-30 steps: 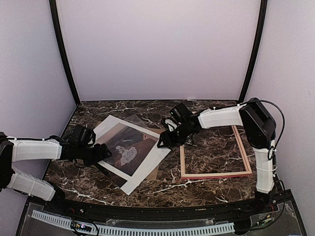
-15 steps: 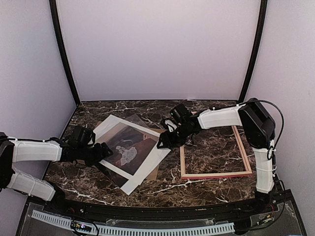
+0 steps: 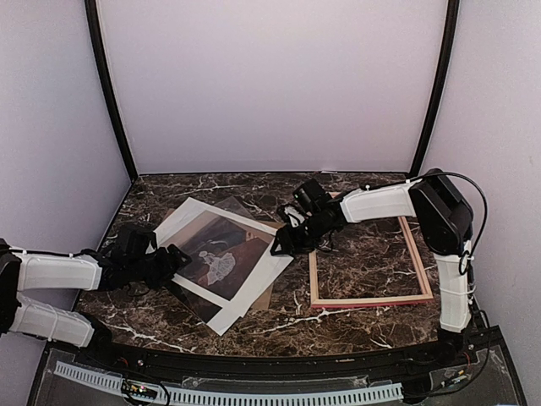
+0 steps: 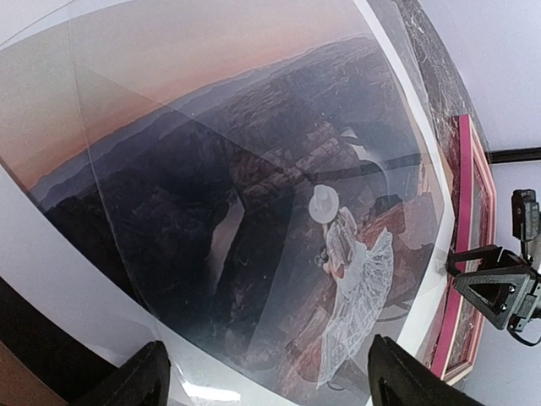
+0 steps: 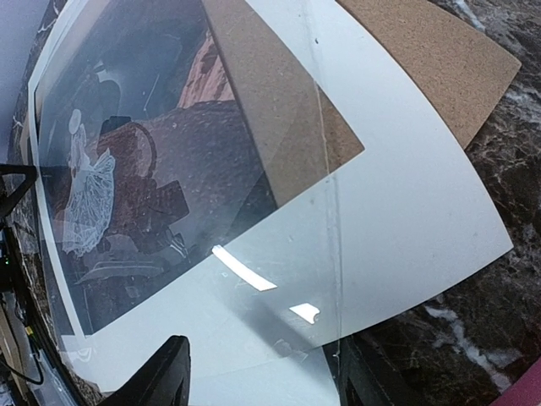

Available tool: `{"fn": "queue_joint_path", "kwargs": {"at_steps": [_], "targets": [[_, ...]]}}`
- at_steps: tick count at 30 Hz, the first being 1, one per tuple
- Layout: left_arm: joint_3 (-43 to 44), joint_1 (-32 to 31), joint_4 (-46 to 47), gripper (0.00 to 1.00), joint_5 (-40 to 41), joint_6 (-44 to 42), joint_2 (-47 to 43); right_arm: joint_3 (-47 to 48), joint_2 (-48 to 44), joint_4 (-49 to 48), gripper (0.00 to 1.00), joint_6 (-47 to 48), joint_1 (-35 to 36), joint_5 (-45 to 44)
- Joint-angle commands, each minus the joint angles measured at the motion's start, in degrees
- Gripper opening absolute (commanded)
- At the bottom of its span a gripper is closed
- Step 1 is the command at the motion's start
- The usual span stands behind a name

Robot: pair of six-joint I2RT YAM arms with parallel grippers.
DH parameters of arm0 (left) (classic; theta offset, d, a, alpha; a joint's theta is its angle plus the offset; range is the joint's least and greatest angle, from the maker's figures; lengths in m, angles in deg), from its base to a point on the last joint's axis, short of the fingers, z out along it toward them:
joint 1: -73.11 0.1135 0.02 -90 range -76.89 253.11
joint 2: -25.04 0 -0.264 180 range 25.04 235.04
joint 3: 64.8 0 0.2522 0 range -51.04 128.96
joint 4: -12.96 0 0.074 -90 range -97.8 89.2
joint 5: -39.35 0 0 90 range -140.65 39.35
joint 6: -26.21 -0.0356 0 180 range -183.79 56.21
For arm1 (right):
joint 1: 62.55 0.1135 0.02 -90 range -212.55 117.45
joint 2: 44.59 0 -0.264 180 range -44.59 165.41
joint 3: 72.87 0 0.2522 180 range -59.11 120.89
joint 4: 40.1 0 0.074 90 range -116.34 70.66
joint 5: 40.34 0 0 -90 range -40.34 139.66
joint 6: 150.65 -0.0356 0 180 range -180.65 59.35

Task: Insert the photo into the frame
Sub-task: Pick up the glass panel from the mat board.

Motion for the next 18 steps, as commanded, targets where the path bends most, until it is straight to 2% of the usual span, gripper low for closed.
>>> {"fn": "queue_joint_path", "kwargs": {"at_steps": [1,18], "targets": [[-2.59,-0.16,1.70,0.83,-4.49,4.25,-1.29,-1.10,-0.23,-1.24,0.59,-0.88,0.85,3.56],[-3.92,2.42,11.16,0.82,-11.94,8.27,-1.18,-1.55,-2.53,-1.95,0.54,-0.57,0.85,4.79]]}}
